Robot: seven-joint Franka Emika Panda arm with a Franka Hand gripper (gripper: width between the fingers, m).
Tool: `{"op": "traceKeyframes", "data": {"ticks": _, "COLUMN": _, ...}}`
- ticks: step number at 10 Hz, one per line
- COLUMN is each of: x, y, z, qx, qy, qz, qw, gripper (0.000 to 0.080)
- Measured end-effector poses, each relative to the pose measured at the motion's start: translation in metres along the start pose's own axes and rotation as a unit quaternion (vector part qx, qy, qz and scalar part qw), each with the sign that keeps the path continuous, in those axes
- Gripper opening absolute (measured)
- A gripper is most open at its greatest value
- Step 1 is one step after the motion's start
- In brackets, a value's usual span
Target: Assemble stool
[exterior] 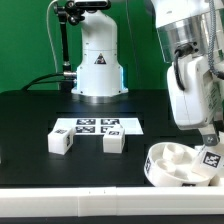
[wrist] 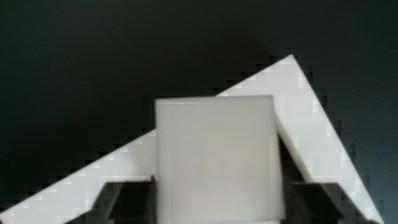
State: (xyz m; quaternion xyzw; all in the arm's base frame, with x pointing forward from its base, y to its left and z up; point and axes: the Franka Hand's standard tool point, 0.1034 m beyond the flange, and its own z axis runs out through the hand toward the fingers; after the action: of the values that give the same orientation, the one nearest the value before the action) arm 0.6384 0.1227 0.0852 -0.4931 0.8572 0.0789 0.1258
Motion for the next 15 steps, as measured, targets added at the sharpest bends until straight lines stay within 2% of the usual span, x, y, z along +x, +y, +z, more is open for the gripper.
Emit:
{"op": "traceKeyframes", "data": {"ticks": 1, "x": 0.0, "y": 0.0, "z": 0.001, "qx": 0.0, "qy": 0.0, "qz": -0.002, "qw": 1.0, "gripper": 0.0341}}
{"op": "traceKeyframes", "data": {"ticks": 2, "x": 0.0, "y": 0.001, "z": 0.001, "qx": -0.001, "qy": 0.0, "qz": -0.003, "qw": 1.0, "gripper": 0.0558}}
{"op": "traceKeyframes", "data": {"ticks": 3, "x": 0.0, "y": 0.001, "z": -0.001, "qx": -0.002, "qy": 0.001, "qz": -0.031, "qw": 1.0, "gripper": 0.0558}}
{"op": "traceKeyframes", "data": {"ticks": 4, "x": 0.001, "y": -0.001, "z": -0.007, "qx": -0.001, "qy": 0.0, "qz": -0.072, "qw": 0.997, "gripper": 0.0631}}
{"op": "traceKeyframes", "data": {"ticks": 5, "x": 0.004, "y": -0.002, "z": -0.015, "qx": 0.003, "qy": 0.0, "qz": -0.11, "qw": 0.994, "gripper": 0.0644}}
{"op": "traceKeyframes", "data": {"ticks": 7, "x": 0.016, "y": -0.005, "z": -0.032, "qx": 0.0, "qy": 0.004, "qz": -0.188, "qw": 0.982, "gripper": 0.0649}}
{"op": "traceKeyframes", "data": {"ticks": 8, "x": 0.019, "y": -0.006, "z": -0.034, "qx": -0.004, "qy": 0.004, "qz": -0.193, "qw": 0.981, "gripper": 0.0649}}
{"op": "traceKeyframes", "data": {"ticks": 11, "x": 0.018, "y": -0.005, "z": -0.032, "qx": -0.005, "qy": 0.005, "qz": -0.194, "qw": 0.981, "gripper": 0.0649}}
{"op": "traceKeyframes", "data": {"ticks": 12, "x": 0.019, "y": -0.003, "z": -0.031, "qx": -0.011, "qy": 0.008, "qz": -0.222, "qw": 0.975, "gripper": 0.0649}}
{"op": "traceKeyframes", "data": {"ticks": 13, "x": 0.025, "y": -0.001, "z": -0.03, "qx": -0.027, "qy": 0.016, "qz": -0.32, "qw": 0.947, "gripper": 0.0649}}
{"op": "traceKeyframes", "data": {"ticks": 15, "x": 0.046, "y": -0.005, "z": -0.031, "qx": -0.032, "qy": 0.014, "qz": -0.434, "qw": 0.9, "gripper": 0.0649}}
